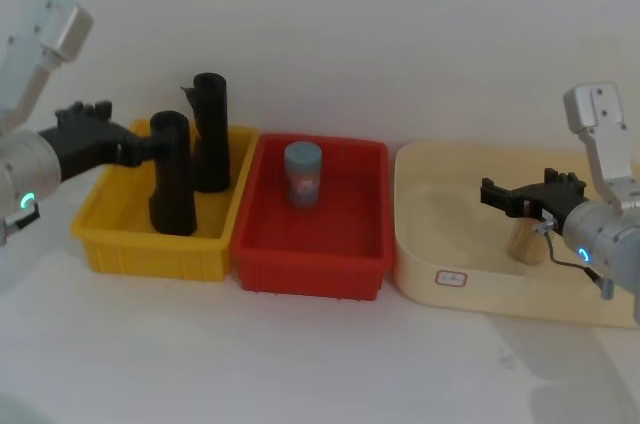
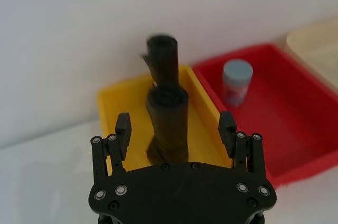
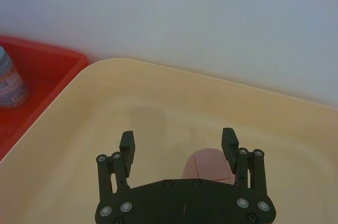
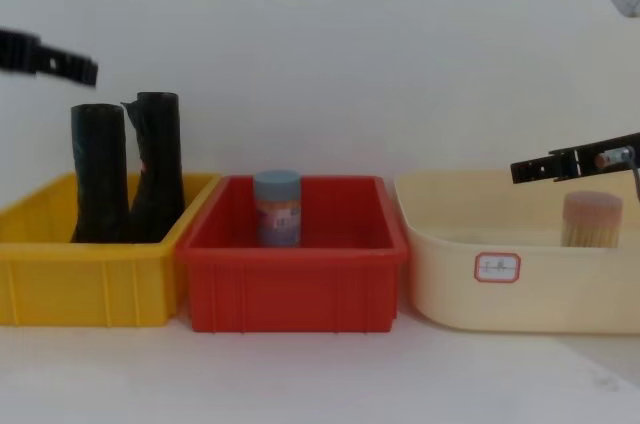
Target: Pick up the garbage bag with the one hand and transfer it to the other hand.
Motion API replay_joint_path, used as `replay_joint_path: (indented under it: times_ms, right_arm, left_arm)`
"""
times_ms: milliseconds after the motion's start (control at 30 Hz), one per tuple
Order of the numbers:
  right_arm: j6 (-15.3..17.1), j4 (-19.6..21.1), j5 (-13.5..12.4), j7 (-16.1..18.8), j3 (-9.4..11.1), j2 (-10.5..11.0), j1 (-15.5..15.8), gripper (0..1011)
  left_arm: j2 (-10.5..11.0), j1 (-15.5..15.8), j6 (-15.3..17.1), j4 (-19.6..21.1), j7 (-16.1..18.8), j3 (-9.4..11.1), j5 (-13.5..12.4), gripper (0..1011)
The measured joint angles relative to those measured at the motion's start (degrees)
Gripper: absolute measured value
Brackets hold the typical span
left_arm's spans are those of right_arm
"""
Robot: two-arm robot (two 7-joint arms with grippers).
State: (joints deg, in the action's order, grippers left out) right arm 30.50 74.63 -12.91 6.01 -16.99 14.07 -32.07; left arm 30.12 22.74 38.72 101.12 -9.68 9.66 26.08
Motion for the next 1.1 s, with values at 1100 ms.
replay_joint_path:
  times_ms: [1100]
  right_arm:
    - [0.01, 0.00, 0.00, 0.00, 0.00, 0.00, 0.00, 1001]
  left_arm:
    - [-3.04, 1.04, -10.90, -14.71, -2.89, 5.76, -5.16, 1001]
